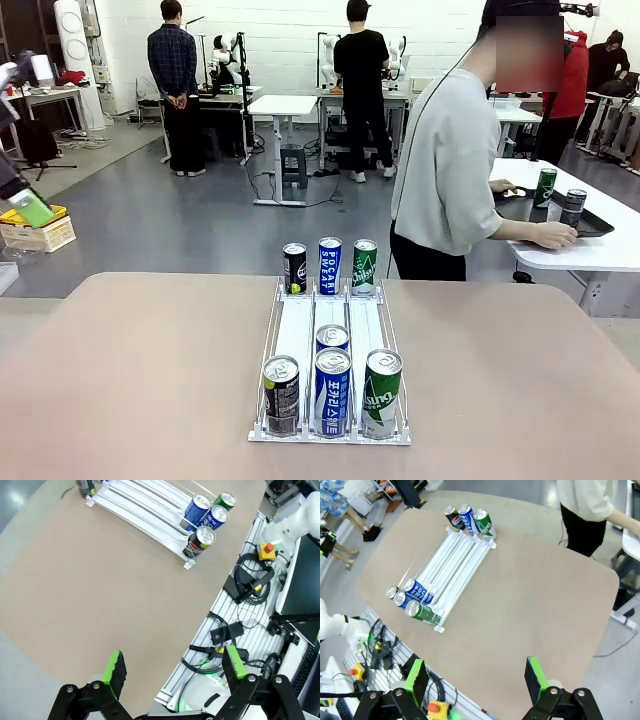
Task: Retrieve and hand over the desired beverage to the person.
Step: Place the picked can on the Handle tray extended by the person.
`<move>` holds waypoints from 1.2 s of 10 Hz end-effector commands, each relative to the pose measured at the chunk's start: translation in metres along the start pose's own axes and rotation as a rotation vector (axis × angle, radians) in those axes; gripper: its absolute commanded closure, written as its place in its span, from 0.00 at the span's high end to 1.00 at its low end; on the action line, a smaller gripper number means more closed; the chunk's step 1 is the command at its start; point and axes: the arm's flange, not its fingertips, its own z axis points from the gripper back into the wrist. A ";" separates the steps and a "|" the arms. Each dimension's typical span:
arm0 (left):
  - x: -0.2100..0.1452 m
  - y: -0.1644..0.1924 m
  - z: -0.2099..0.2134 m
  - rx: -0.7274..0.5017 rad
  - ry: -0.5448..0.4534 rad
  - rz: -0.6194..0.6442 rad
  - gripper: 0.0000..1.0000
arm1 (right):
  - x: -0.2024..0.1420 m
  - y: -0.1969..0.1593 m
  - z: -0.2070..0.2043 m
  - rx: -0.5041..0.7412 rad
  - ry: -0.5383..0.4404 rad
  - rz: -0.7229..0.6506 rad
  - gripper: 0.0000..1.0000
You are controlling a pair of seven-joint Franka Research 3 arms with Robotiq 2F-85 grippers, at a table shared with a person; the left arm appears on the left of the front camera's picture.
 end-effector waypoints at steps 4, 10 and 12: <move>-0.030 0.008 0.012 0.037 -0.234 0.056 1.00 | 0.001 0.000 -0.002 0.017 -0.010 0.007 1.00; -0.027 0.008 0.024 0.010 -0.269 0.084 1.00 | 0.001 0.000 -0.002 0.017 -0.010 0.007 1.00; -0.027 0.008 0.024 0.010 -0.269 0.084 1.00 | 0.001 0.000 -0.002 0.017 -0.010 0.007 1.00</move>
